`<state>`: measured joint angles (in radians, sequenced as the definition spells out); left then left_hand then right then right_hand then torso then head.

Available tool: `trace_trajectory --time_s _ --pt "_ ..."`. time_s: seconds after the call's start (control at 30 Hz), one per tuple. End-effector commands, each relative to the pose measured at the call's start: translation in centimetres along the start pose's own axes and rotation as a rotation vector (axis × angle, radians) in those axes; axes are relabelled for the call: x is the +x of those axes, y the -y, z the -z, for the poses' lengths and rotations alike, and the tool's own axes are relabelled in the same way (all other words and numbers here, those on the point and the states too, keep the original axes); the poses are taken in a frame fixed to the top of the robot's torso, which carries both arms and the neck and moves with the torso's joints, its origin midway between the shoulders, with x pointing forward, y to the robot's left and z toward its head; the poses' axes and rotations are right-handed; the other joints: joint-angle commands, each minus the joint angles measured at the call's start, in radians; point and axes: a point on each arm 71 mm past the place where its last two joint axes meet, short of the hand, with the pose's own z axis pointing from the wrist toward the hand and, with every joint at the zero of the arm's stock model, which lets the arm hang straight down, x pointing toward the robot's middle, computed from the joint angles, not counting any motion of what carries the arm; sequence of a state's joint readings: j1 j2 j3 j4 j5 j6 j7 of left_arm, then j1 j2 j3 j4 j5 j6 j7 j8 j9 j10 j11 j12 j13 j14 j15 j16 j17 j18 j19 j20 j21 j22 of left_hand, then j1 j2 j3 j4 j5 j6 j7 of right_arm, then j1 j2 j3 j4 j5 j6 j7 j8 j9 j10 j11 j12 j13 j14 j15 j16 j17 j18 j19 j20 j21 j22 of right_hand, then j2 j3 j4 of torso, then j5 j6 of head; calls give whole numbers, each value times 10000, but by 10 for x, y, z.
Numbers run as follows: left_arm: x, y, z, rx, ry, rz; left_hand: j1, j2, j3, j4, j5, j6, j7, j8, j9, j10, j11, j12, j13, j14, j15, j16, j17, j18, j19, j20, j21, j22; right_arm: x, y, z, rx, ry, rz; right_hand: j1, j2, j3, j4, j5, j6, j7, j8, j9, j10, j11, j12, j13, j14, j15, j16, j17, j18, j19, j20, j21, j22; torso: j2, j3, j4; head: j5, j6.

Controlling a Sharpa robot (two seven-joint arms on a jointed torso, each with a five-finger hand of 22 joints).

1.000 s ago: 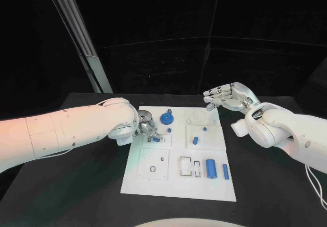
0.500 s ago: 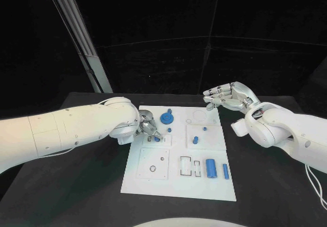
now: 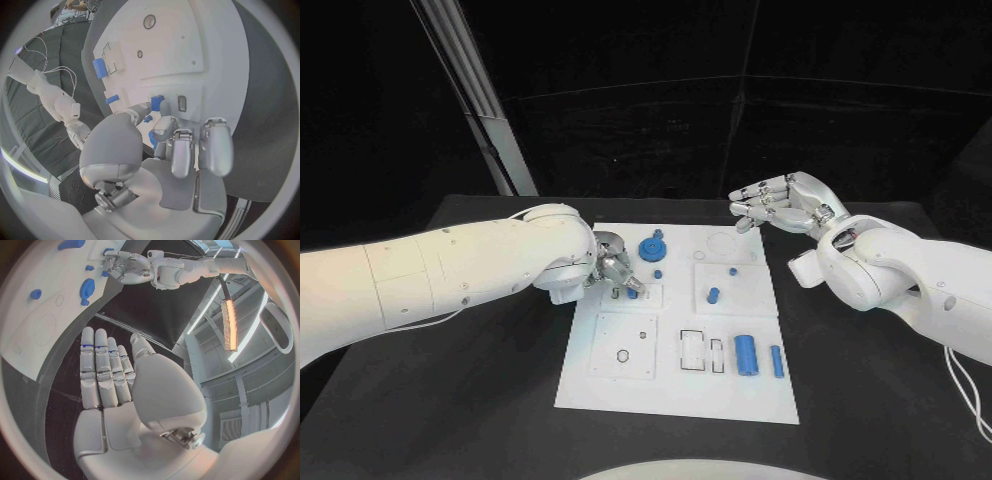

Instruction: Assemble the parts on the task board

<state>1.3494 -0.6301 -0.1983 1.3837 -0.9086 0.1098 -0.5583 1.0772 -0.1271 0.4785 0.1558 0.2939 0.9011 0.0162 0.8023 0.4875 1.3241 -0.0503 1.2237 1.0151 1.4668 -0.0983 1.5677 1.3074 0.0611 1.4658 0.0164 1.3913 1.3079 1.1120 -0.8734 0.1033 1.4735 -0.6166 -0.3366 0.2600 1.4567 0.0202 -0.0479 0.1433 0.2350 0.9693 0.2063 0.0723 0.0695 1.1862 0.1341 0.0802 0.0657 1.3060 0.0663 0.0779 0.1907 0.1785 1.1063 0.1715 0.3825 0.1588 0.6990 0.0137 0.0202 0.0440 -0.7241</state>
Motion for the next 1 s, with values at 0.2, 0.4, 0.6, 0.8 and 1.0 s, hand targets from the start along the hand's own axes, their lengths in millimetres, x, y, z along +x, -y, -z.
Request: trace_trajectory --time_s 0.2,0.4,0.6,0.8,1.0 --pt "1 1 -1 -9 -205 -150 -270 56 -279 155 -55 130 9 -36 -23 126 6 86 77 1040 -54 31 2634 -81 233 -91 82 324 1 -2 -1 -144 -68 -23 -32 36 14 -52 43 -58 7 -61 -14 -104 5 -60 -15 5 56 -67 -22 36 63 5 -46 -24 -1 0 10 -16 -10" --pt "0 0 -2 -39 -190 -139 -646 -17 -920 505 -94 225 21 -47 -40 171 17 133 154 1040 -46 31 2634 -91 247 -87 111 376 1 -2 -1 -141 -69 -23 -93 29 -10 -32 -7 -81 19 -62 -15 -123 20 -57 -14 -1 71 -87 -38 33 65 18 -81 -46 -5 -2 8 -19 -10" --pt "-2 -1 -2 -33 -97 -71 -924 -86 -1959 907 -388 300 -6 -84 -65 212 14 180 242 1040 -51 31 2634 -99 264 -96 142 437 0 -2 -1 -146 -27 -17 -166 19 -55 -79 -41 -333 134 -87 -30 -445 147 -114 -35 -274 195 -161 -164 12 -68 113 -308 -174 -8 -10 9 -33 -13" --pt "-2 -2 -1 16 -25 -12 -770 8 -2664 1142 -941 324 -9 -118 -83 229 -3 196 290 1040 -65 31 2634 -102 269 -104 148 464 0 -2 -1 -153 -32 -22 -188 28 -67 -95 -42 -382 154 -80 -27 -508 170 -99 -34 -335 217 -156 -204 14 -85 139 -364 -208 -6 -8 5 -43 -9" --pt "-3 -5 2 92 59 78 -676 47 -2881 1206 -1008 316 -7 -130 -87 205 -3 162 250 1040 -67 31 2634 -79 234 -107 72 373 0 -2 -1 -152 -24 -19 -200 32 -72 -98 -39 -396 160 -77 -25 -527 176 -93 -34 -353 225 -154 -217 15 -90 147 -382 -219 -8 -15 19 -60 -10"
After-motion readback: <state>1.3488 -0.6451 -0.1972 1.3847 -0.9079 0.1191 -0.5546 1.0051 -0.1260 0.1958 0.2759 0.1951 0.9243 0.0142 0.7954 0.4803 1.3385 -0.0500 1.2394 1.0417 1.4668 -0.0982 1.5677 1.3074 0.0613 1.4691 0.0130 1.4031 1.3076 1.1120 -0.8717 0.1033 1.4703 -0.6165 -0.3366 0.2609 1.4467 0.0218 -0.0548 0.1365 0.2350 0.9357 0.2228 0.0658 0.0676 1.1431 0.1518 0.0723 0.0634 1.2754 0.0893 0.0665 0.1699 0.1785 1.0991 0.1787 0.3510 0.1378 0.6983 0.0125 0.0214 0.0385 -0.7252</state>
